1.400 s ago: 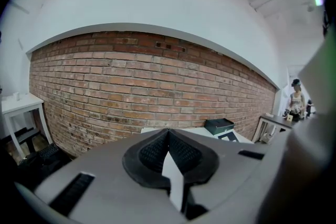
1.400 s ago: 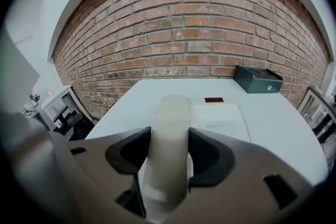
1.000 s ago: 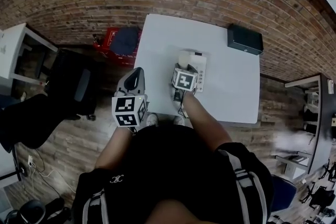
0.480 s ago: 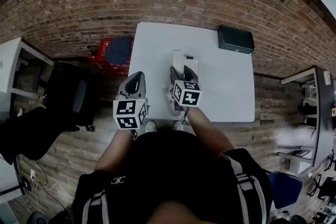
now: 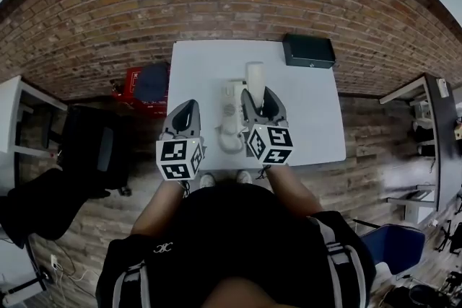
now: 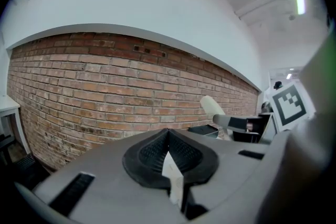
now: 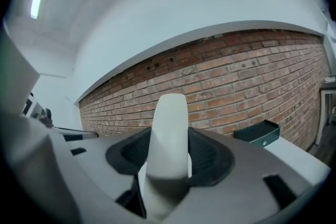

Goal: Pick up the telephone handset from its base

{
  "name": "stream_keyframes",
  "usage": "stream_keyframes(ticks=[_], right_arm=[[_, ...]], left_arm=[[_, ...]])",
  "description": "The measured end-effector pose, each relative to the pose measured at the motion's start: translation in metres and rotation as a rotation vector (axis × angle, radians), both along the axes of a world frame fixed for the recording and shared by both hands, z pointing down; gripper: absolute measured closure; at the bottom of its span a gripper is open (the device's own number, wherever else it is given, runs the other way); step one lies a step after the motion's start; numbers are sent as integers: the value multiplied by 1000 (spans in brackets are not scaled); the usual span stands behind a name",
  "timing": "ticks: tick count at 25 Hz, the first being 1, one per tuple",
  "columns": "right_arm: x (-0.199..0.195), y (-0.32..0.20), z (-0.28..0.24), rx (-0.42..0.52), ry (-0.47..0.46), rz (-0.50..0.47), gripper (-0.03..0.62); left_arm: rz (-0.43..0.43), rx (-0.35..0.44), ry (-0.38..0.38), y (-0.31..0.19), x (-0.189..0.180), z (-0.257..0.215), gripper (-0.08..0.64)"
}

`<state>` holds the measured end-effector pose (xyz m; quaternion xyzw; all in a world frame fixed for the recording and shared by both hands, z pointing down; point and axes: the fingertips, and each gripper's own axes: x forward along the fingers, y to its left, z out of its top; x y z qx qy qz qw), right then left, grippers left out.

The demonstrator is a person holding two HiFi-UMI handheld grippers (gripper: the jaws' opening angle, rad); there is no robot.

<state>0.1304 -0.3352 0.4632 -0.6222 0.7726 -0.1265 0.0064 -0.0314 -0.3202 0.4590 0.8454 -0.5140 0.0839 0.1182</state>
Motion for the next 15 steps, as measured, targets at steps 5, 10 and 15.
stream_keyframes(ticks=[5,10,15], right_arm=[[26,7,-14,84,37,43,390],[44,13,-10,83,35,82,390],[54,14,-12,87,23,103,390]], left_arm=[[29,30,13,-6,18,-7,558],[58,33,5,-11,34,-7,558],[78,40,-2,-13,46,-9,558]])
